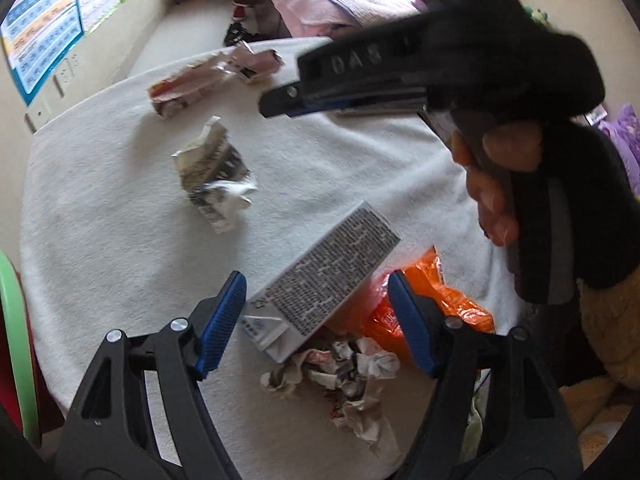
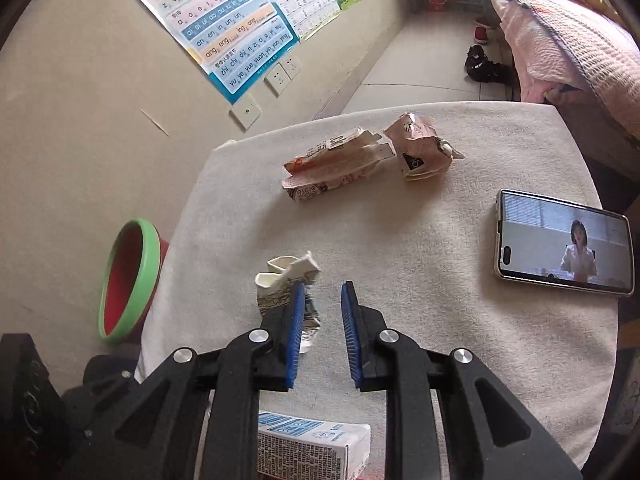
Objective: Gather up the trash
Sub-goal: 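Grasp the white milk carton with the left gripper while the right gripper grasps crumpled paper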
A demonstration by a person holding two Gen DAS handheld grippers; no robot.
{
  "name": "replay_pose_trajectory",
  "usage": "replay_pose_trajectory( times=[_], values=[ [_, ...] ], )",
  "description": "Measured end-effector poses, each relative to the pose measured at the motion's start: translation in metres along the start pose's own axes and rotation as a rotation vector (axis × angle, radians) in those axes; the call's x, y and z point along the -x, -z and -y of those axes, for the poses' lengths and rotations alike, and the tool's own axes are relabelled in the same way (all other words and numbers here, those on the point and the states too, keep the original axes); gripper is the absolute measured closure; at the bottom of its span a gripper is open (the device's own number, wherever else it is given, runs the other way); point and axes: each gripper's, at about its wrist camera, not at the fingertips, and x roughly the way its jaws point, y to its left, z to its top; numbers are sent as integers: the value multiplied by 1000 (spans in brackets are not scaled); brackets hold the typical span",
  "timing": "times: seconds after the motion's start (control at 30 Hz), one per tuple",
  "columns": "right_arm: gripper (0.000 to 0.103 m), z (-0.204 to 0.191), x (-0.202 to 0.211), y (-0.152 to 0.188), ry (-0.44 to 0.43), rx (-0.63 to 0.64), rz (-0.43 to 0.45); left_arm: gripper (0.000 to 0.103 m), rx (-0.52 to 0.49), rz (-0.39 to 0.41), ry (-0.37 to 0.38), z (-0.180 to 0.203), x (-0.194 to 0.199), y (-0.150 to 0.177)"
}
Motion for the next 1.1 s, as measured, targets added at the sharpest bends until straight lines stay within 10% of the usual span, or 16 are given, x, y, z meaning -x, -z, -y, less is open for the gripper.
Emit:
replay_pose_trajectory(
  times=[0.17,0.27,0.37,0.77,1.1],
  values=[
    [77,-5,0,0,-3,18,-13,35,-13,-62,-33,4,-25,-2],
    [66,-2,-2,0,2,3,-5,60,47,-68,-12,-4,-29,1],
    [65,0,-1,-1,14,-4,5,63,106,-21,-24,-12,-20,5],
    [50,-20,-39,9,42,71,-44,63,525,116,-212,-100,37,57],
    [47,-9,-57,16,45,38,-86,56,581,128,-212,-102,36,66]
  ],
)
